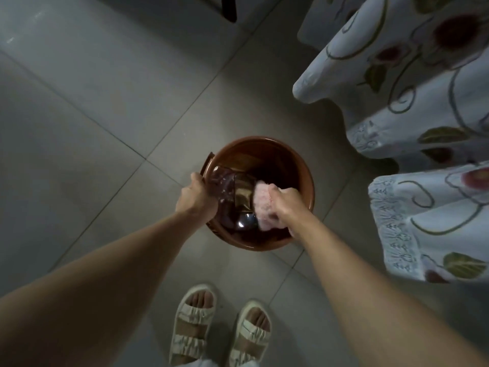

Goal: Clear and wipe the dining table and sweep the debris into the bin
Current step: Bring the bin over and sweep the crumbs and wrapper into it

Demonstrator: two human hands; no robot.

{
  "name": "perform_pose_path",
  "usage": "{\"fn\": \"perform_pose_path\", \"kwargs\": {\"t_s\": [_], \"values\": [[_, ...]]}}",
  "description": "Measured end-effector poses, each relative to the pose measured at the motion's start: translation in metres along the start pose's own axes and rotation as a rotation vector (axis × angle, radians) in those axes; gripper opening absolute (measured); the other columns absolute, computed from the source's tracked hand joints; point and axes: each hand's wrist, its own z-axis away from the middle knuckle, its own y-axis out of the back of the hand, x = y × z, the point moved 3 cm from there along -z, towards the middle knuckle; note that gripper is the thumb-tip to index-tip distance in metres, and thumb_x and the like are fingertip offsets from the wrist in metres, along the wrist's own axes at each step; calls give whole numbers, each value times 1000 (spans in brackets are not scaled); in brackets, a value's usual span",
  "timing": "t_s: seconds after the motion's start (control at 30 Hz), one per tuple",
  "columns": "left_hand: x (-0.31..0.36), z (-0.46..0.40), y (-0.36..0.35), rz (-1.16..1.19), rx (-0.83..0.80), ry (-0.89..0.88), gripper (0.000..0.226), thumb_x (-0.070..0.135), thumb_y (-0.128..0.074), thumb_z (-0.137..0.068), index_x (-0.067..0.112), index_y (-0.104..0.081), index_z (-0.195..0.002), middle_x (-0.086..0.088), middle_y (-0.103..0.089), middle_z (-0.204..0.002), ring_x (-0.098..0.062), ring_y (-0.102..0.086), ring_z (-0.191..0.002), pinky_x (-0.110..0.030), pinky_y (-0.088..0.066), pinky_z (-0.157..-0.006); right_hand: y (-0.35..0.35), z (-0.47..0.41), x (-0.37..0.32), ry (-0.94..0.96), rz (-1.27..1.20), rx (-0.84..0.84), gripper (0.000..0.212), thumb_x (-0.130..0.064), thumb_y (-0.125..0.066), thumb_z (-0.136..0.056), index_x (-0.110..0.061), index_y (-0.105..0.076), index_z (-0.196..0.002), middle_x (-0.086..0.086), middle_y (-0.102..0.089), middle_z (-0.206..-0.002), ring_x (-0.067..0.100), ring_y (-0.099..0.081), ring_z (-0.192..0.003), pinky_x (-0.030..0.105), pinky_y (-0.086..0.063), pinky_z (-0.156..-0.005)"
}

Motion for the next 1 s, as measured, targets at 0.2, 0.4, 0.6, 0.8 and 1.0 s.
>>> {"fn": "perform_pose_path", "kwargs": {"t_s": [0.2,0.4,0.6,0.8,1.0], "values": [[-12,-21,-19,19,-20,-9,16,12,-47,-88,11,-37,-100,-17,-55,-98,-36,-55,-86,-42,-50,-73,-6,-25,12,29,203,17,26,-25,-51,-91,-7,-67,-97,13,-66,-98,28,-63,-94,25,-40,-70],[-17,-27,-25,-19,-33,6,17,14,-44,-87,12,-37,-103,-15,-54,-98,-35,-53,-86,-36,-41,-70,-5,-27,2,69,-202,0,16,-14,-67,-82,-11,-60,-68,27,-68,-84,37,-63,-72,45,-53,-65],[-8,-15,-13,102,192,-17,33,6,-49,-81,14,-38,-111,-10,-51,-117,-31,-50,-109,-40,-39,-90,-3,-31,-13,87,-294,23,27,-31,-69,-81,-18,-53,-63,6,-65,-74,21,-60,-71,31,-47,-61],[12,-7,2,82,390,-340,21,8,-51,-81,21,-47,-97,5,-44,-96,-17,-42,-82,-32,-31,-70,-12,-42,-13,80,-256,-111,17,-13,-60,-89,-5,-65,-103,15,-70,-99,28,-64,-93,35,-51,-81],[9,-2,-8,-17,291,-415,11,15,-50,-86,24,-48,-92,2,-55,-97,-23,-52,-88,-31,-31,-69,-18,-48,-15,91,252,143,26,-22,-69,-80,-4,-64,-98,19,-69,-98,29,-67,-93,34,-55,-83]]}}
